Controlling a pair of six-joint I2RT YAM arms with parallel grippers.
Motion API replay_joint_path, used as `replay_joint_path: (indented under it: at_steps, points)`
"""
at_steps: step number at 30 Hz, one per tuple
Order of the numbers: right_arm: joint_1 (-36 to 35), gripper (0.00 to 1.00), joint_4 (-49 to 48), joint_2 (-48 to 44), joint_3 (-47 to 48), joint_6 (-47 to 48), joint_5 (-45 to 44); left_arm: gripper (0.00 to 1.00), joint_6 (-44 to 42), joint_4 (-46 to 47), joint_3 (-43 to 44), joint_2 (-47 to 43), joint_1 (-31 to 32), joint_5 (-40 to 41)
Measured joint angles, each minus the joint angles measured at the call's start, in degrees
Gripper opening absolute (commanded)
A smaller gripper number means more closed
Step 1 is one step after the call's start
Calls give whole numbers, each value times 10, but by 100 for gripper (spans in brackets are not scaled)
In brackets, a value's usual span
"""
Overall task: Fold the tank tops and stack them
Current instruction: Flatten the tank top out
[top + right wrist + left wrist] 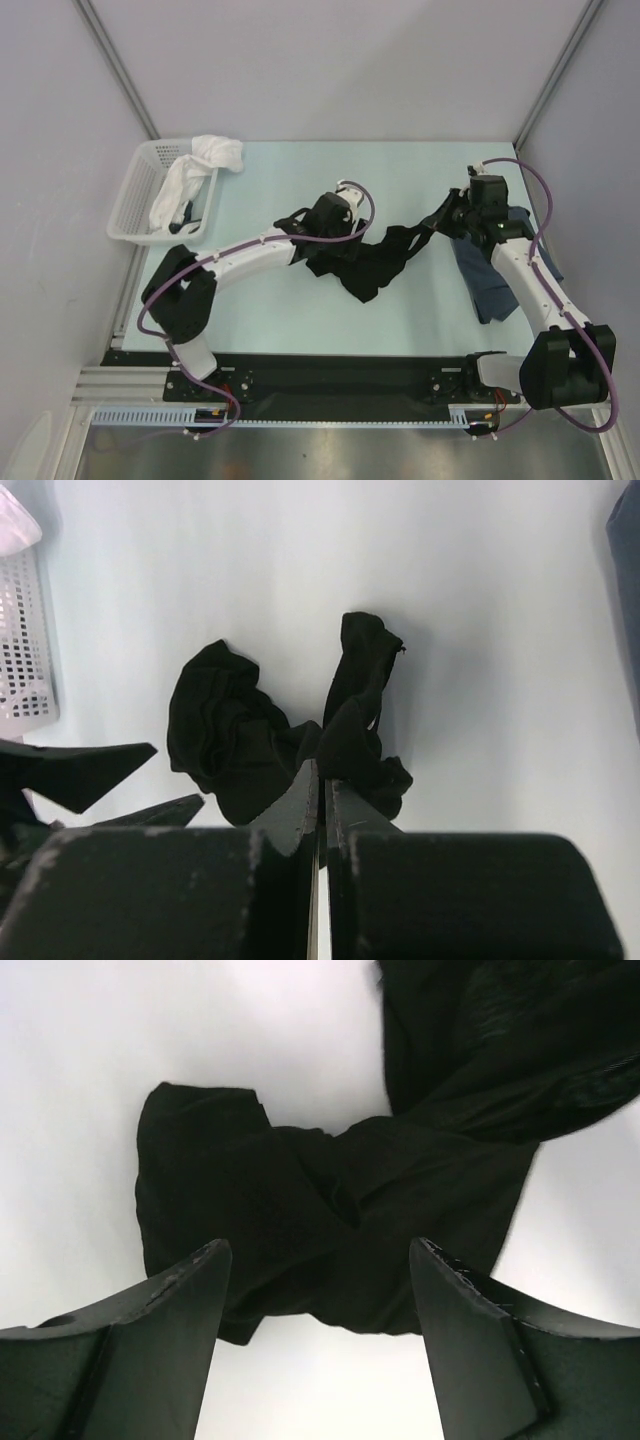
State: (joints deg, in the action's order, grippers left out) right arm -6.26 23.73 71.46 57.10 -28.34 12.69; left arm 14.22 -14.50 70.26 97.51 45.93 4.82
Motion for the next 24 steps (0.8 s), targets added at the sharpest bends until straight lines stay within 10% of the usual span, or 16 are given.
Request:
replay_joint_path:
  at_steps: [6, 9, 17, 24]
  points:
    - [8, 0, 0, 0, 0, 2, 14, 40, -6, -49, 43, 68, 3, 34]
    - [10, 0, 0, 0, 0, 4, 19, 0, -4, -71, 68, 96, 3, 57]
    - [15, 0, 26, 0, 37, 26, 36, 0, -5, -159, 94, 50, -1, 133]
    - [16, 0, 38, -27, 107, 36, 49, 0, 12, -202, 90, -202, -3, 161]
